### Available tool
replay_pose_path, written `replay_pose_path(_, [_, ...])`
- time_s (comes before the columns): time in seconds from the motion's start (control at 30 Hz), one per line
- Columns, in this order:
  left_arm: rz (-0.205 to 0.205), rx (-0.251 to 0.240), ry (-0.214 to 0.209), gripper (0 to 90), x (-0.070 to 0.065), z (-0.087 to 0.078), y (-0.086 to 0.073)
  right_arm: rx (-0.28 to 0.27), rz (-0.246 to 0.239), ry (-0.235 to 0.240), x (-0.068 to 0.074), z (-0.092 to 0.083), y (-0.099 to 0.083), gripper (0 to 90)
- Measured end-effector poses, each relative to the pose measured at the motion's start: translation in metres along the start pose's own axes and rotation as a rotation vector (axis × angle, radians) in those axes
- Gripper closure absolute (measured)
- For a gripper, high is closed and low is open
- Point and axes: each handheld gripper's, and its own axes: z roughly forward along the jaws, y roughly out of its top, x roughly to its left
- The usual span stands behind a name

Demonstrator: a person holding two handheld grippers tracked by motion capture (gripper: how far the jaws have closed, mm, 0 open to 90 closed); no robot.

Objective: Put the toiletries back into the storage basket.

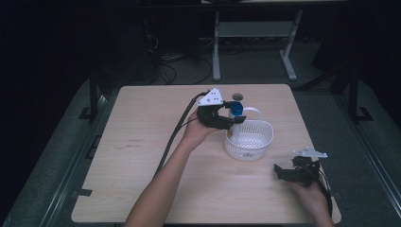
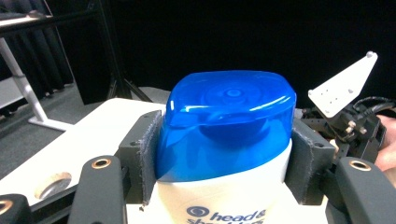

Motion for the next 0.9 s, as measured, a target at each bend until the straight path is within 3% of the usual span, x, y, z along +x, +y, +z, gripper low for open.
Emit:
replay_pose_path(0.23, [0.017, 0.022, 0.003, 37.4, -0.005, 0.007, -0.009, 0.000, 0.000, 0.000, 0.000, 0.000, 0.000, 0.9])
replay_pose_path(0.9, [0.001, 0.041, 0.001, 37.3, -0.006, 0.014, -0.024, 0.000, -0.002, -0.002, 0.000, 0.000, 0.000, 0.9])
